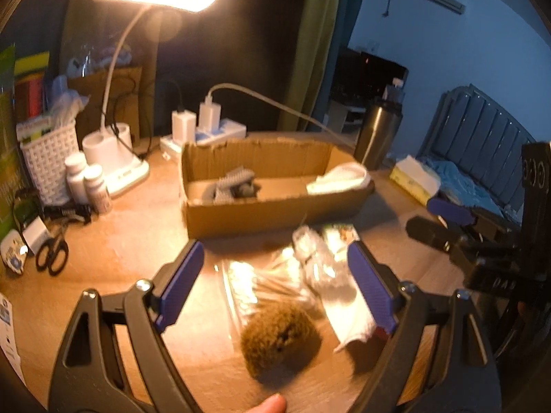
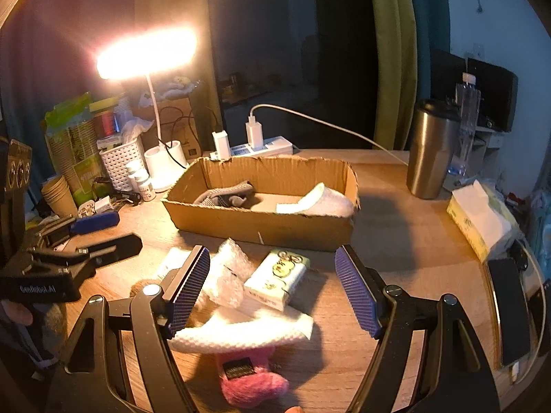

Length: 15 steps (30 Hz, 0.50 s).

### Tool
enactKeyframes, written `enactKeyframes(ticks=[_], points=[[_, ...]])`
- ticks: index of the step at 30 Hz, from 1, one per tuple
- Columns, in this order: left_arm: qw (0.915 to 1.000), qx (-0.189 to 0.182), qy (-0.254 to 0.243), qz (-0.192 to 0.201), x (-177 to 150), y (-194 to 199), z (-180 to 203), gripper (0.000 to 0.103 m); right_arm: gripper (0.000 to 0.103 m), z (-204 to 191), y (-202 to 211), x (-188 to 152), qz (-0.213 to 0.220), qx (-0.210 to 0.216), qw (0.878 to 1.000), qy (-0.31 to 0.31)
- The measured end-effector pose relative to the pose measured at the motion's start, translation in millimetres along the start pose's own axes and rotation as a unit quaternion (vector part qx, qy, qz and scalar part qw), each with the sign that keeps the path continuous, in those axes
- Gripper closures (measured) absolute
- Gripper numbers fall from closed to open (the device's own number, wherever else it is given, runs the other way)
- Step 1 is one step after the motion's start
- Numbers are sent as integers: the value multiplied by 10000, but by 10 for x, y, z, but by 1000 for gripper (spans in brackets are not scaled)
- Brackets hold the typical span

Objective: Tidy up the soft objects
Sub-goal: 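Withdraw both open tools from the box back over the desk items, then close the left tool on the brown fuzzy ball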

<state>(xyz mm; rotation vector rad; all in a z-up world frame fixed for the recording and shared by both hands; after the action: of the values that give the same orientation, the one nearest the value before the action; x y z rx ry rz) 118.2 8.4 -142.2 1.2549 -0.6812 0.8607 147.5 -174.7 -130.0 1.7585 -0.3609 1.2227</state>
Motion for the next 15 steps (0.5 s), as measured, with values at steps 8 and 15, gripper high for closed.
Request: enactKeyframes(ticks=[8,15], points=[[9988,185,-43,-457,-334,-163,64,17,25,126,11,-155,3,48,9998,-190],[9950,478,-52,-875,-580,-293,45,17,25,241,39,-316,-52,63,9994,-334]])
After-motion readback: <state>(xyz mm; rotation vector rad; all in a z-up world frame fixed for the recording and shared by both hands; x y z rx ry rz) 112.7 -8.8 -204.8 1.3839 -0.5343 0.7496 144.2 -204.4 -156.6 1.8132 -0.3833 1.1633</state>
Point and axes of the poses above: each gripper's, at about its wrist camera, not at the fingertips, and y roughly against the way its jaws point, z to its right, x to its top, the point moved 5 cm from there along -y, roughly the way its jaws point, and after that the axes turned 4 degrees about z, right-handed, at the moved point
